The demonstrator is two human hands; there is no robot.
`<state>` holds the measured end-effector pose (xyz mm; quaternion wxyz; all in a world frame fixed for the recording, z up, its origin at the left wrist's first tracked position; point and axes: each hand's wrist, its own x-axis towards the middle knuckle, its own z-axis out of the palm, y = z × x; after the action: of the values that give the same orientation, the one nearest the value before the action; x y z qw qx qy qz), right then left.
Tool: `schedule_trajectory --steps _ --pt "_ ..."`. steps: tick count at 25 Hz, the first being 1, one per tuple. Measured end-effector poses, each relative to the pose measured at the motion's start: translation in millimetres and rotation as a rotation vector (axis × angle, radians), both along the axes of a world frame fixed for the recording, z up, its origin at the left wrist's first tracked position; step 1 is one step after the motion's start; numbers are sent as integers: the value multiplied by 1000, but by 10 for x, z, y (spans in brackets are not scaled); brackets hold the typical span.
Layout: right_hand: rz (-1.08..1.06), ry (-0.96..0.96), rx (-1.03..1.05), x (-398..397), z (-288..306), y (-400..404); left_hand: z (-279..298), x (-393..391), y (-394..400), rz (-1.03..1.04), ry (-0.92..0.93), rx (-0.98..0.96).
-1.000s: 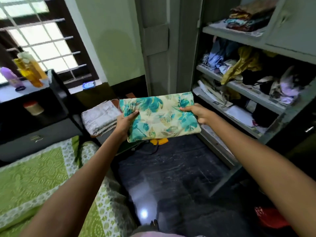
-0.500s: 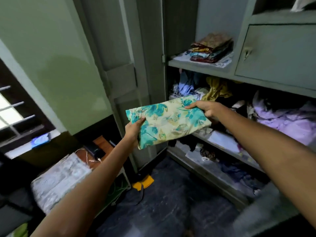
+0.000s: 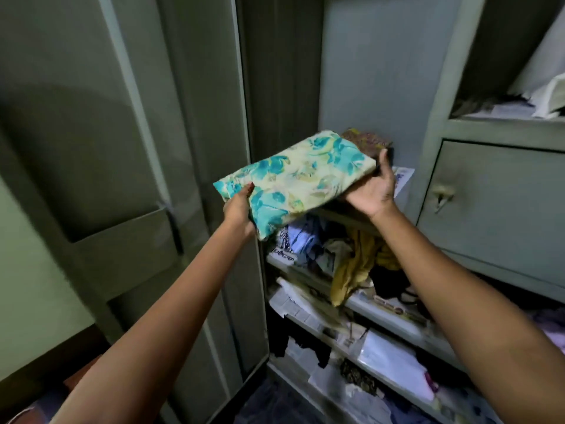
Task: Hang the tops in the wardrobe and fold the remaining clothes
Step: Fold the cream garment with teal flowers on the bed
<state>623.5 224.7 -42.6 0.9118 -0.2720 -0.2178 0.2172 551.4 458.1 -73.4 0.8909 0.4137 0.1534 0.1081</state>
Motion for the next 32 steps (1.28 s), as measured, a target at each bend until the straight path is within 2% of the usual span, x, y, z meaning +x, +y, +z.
schedule_trajectory --steps 3,10,14,18,21,26,28,30,31,32 --pt "-155 -97 16 540 306 177 317 805 -125 -41 -113 -14" --pt "-419 -4 -91 2129 837 94 734 2400 -466 -252 -218 -81" --pt "-534 147 -286 2745 924 -214 818 2788 -776 -369 -205 -141" --pt "-619 246 -731 3055 769 -334 634 2938 -1073 -457 -136 -259" --pt "-541 345 -984 3301 351 -422 275 2949 -1240 -424 -46 -296" --pt "-546 322 -871 3539 244 -577 268 2986 -1315 -436 -51 -375" --pt "-547 302 -902 3569 208 -580 312 2854 -1313 -450 -28 -273" --pt "-544 294 -942 3581 163 -595 351 2718 -1132 -523 36 -58" --pt "-532 280 -970 3585 169 -610 401 2657 -989 -605 63 135" --pt "-523 269 -997 3572 216 -629 479 2594 -824 -694 91 439"
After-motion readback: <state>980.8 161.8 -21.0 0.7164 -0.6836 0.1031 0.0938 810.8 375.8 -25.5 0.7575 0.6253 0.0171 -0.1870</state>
